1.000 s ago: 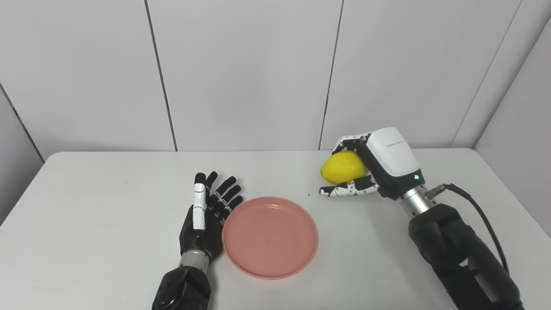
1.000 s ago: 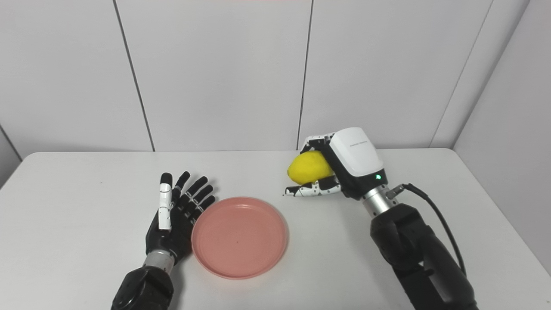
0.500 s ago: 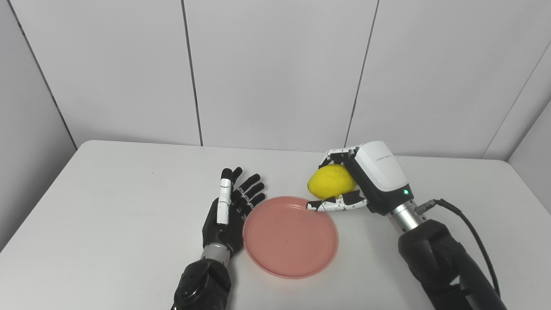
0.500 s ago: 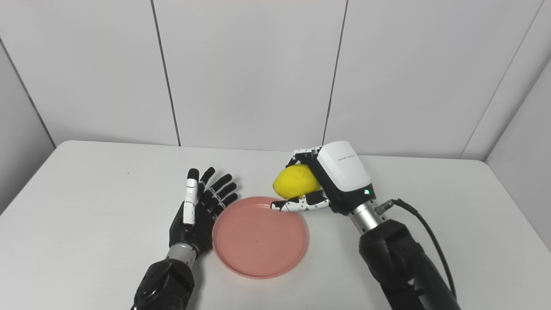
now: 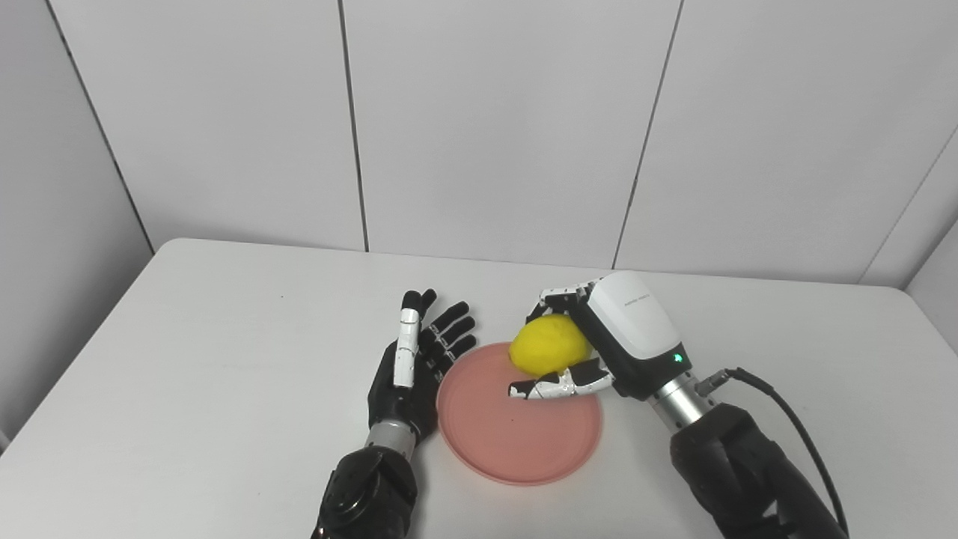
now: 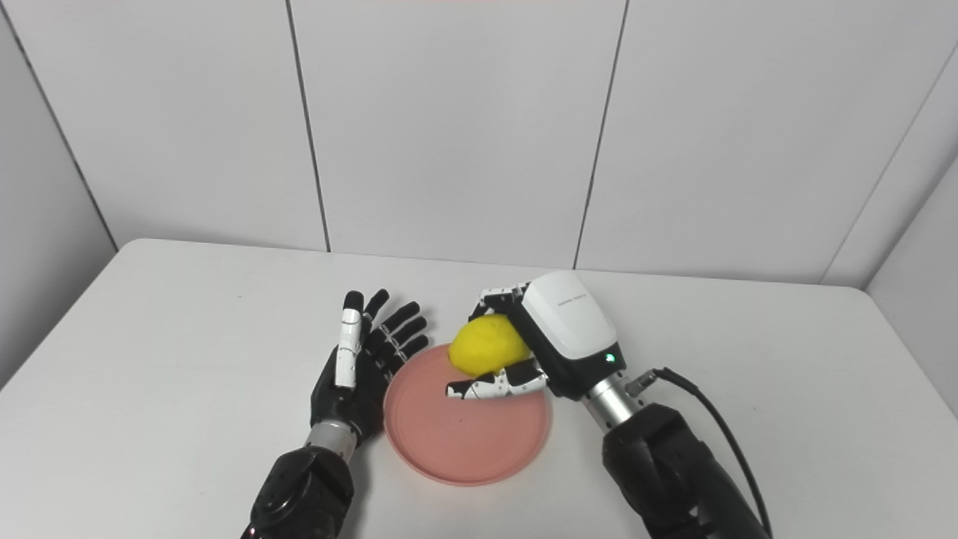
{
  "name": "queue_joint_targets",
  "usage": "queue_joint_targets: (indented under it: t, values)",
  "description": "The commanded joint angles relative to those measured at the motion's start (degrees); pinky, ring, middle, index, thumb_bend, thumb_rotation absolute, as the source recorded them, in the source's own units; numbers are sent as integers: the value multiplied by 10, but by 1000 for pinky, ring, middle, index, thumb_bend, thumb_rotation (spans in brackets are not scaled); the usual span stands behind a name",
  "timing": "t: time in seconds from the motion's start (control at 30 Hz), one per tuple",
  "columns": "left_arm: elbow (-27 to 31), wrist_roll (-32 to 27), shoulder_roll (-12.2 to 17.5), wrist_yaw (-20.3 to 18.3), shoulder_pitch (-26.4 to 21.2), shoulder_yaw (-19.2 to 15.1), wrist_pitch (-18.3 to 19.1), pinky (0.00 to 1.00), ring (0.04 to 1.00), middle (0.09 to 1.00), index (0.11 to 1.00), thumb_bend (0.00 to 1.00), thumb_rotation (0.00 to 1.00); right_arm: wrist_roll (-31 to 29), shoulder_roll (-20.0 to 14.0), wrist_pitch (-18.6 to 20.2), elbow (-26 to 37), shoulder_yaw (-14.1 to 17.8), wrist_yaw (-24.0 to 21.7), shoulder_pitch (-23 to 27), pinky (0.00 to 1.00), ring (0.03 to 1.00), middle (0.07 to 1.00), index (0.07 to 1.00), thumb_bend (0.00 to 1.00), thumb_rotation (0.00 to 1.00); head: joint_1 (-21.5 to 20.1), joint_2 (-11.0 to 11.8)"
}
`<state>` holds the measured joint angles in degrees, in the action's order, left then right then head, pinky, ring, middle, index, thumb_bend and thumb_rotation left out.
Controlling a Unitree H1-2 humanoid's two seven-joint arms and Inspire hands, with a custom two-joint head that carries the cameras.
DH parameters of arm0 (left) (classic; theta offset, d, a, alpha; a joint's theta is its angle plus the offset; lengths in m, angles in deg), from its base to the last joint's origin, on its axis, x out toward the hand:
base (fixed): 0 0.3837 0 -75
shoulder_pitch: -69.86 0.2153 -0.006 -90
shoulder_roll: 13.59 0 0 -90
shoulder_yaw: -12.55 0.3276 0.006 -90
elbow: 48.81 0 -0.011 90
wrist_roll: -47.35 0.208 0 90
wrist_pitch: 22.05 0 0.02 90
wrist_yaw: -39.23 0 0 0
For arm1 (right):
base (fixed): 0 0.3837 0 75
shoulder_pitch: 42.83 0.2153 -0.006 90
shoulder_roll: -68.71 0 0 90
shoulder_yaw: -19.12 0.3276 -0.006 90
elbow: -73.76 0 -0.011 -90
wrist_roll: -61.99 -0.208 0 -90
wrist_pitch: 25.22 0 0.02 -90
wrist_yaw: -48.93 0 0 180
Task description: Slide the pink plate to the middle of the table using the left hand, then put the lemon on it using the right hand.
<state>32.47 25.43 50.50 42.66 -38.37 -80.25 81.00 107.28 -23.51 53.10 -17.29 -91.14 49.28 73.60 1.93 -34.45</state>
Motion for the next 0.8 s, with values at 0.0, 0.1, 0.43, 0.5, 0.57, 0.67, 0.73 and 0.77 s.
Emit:
queue_joint_targets:
  t: [0.0, 0.1, 0.43, 0.5, 0.57, 0.67, 0.73, 0.77]
  values:
    - [-16, 5, -37, 19, 12, -2, 15, 787, 773, 769, 915, 833, 771, -1, 1, -21, 8, 0, 2, 15, 171, 228, 302, 358, 613, 492, -1, 0]
    - [-13, 4, -38, 20, 13, -2, 16, 784, 774, 770, 911, 829, 770, -1, 3, -13, 11, -6, -10, 13, 177, 228, 299, 353, 608, 479, -2, -1]
    - [-9, 0, -38, 18, 16, -2, 17, 791, 793, 776, 915, 835, 761, 19, 15, -18, -4, -22, -9, 6, 160, 219, 292, 350, 606, 555, -5, -3]
    - [-10, 1, -36, 17, 17, -1, 17, 792, 793, 778, 918, 837, 763, 20, 17, -29, -21, -27, 3, 8, 155, 214, 290, 359, 603, 561, -7, -4]
    - [-12, 1, -34, 16, 16, -2, 16, 793, 791, 781, 919, 841, 761, 24, 18, -38, -34, -30, 13, 8, 150, 208, 286, 363, 595, 532, -8, -4]
    - [-11, 3, -32, 16, 16, 0, 16, 792, 791, 784, 916, 840, 768, 13, 22, -50, -57, -32, 17, 7, 149, 204, 284, 365, 593, 467, -10, -4]
    - [-10, 5, -32, 18, 17, 0, 17, 787, 787, 776, 914, 840, 768, 12, 24, -52, -65, -35, 14, 6, 151, 207, 287, 383, 587, 417, -10, -4]
    - [-9, 6, -33, 19, 17, 1, 18, 789, 784, 769, 912, 842, 765, 13, 24, -52, -67, -36, 13, 6, 156, 213, 294, 401, 584, 412, -10, -5]
